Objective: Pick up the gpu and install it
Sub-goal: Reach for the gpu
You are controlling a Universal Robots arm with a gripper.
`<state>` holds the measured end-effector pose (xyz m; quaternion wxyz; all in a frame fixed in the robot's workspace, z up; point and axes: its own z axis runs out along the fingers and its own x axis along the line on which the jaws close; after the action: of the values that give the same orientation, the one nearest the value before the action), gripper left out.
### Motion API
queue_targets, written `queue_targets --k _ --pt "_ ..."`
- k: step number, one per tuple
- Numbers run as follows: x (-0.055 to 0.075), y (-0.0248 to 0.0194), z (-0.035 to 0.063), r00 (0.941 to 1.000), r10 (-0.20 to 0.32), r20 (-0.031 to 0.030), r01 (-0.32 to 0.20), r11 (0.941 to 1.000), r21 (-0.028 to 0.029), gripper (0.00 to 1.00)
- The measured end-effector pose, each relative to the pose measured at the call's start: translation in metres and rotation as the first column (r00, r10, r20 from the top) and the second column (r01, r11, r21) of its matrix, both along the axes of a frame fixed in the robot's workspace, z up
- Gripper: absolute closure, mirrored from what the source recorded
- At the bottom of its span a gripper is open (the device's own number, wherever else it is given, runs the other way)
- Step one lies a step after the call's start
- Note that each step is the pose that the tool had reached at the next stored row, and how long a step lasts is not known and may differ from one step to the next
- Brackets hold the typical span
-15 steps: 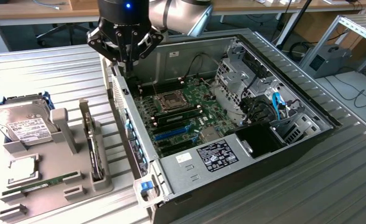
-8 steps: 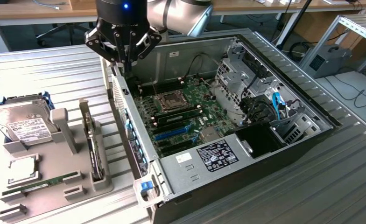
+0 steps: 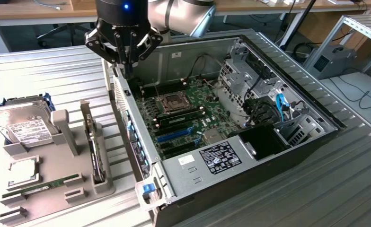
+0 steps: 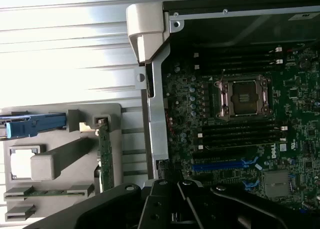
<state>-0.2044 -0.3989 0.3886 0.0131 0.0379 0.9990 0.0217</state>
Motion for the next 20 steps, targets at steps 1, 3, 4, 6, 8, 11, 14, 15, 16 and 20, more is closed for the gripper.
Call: queue_targets --k 1,3,4,6,8,11,14,15,16,20 --pt "-0.0002 0.0 -0.0001 1.0 0.0 0.0 0.0 1.0 0.0 0.89" --pt "-0.0006 0.0 -0.0002 1.0 0.0 0.0001 0.0 1.0 0.0001 0.89" --pt "-0.0009 0.0 -0.0002 1.0 0.0 0.0 0.0 1.0 0.0 0.89" --pt "-0.0014 0.0 -0.0003 1.0 0.0 0.0 0.0 1.0 0.0 0.89" --pt "-0.0021 0.0 -0.0005 1.0 0.0 0.0 0.0 1.0 0.0 0.89" --pt "-0.0029 0.0 -0.0007 1.0 0.0 0.0 0.0 1.0 0.0 0.89" --pt "-0.0036 0.0 -0.0009 1.0 0.0 0.0001 0.0 1.0 0.0 0.89" --pt "-0.0038 0.0 -0.001 1.0 0.0 0.0001 0.0 1.0 0.0 0.89" --pt "-0.004 0.0 -0.001 1.0 0.0 0.0 0.0 1.0 0.0 0.89" --pt "-0.0049 0.0 -0.0013 1.0 0.0 0.0 0.0 1.0 0.0 0.89"
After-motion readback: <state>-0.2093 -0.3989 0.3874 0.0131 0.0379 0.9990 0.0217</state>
